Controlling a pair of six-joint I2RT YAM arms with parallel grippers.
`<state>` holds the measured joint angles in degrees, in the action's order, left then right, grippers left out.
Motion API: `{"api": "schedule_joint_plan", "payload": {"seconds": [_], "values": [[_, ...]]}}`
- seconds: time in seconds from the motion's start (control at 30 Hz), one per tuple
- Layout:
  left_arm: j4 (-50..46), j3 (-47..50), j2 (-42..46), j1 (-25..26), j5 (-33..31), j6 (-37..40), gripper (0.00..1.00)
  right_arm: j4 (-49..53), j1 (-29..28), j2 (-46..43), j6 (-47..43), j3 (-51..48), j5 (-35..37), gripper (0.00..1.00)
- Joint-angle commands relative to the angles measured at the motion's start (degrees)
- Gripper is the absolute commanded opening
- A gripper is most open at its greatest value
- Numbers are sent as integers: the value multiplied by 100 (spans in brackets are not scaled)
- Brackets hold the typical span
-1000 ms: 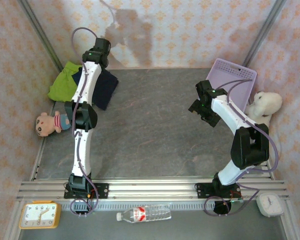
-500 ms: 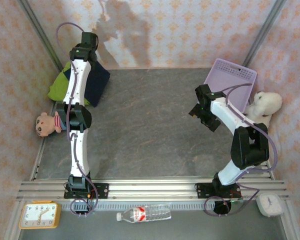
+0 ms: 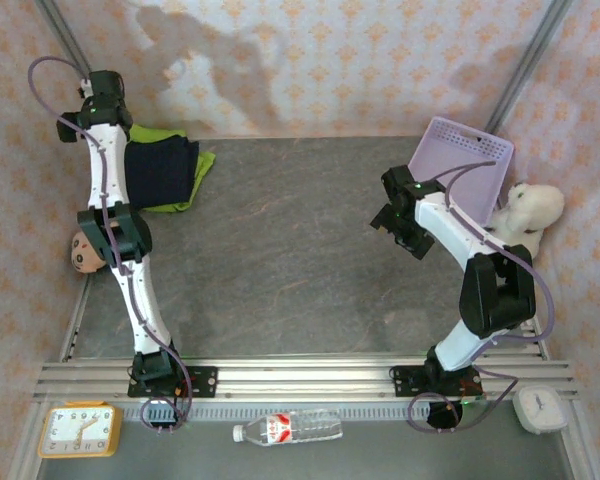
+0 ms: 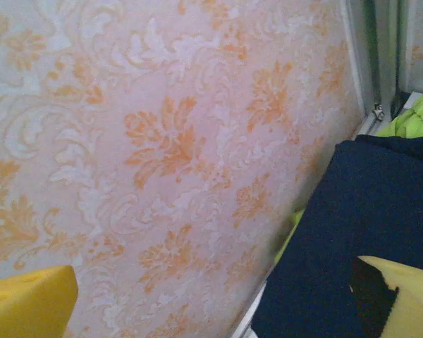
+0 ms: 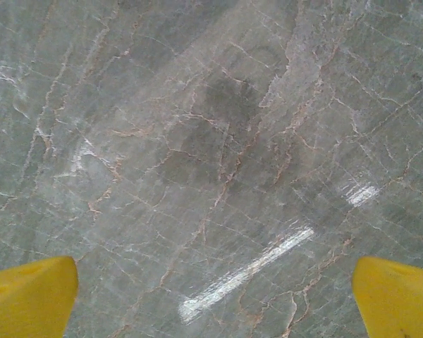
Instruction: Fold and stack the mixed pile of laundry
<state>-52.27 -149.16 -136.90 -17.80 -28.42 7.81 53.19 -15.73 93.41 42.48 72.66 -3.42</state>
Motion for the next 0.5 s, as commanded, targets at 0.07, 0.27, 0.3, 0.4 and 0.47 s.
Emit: {"api": "schedule_joint_plan", "payload": {"seconds": [0.07,0.27,0.3,0.4,0.47], "values": [[-241,-268,530,389,854,-547,100,127,-28,44,96,259,152,99],[-329,485,1141,631,1408,-806,100,31,-11,39,-305,216,705,100],[-314,730,1287,676,1538,-881,100,-58,-9,33,-493,195,864,100],[-184,1615,1759,849,1753,-1080,100,-719,45,-92,-1375,-29,947,99],[5,2325,2155,974,1900,-1217,100,-1077,137,-106,-2013,-157,984,100]]}}
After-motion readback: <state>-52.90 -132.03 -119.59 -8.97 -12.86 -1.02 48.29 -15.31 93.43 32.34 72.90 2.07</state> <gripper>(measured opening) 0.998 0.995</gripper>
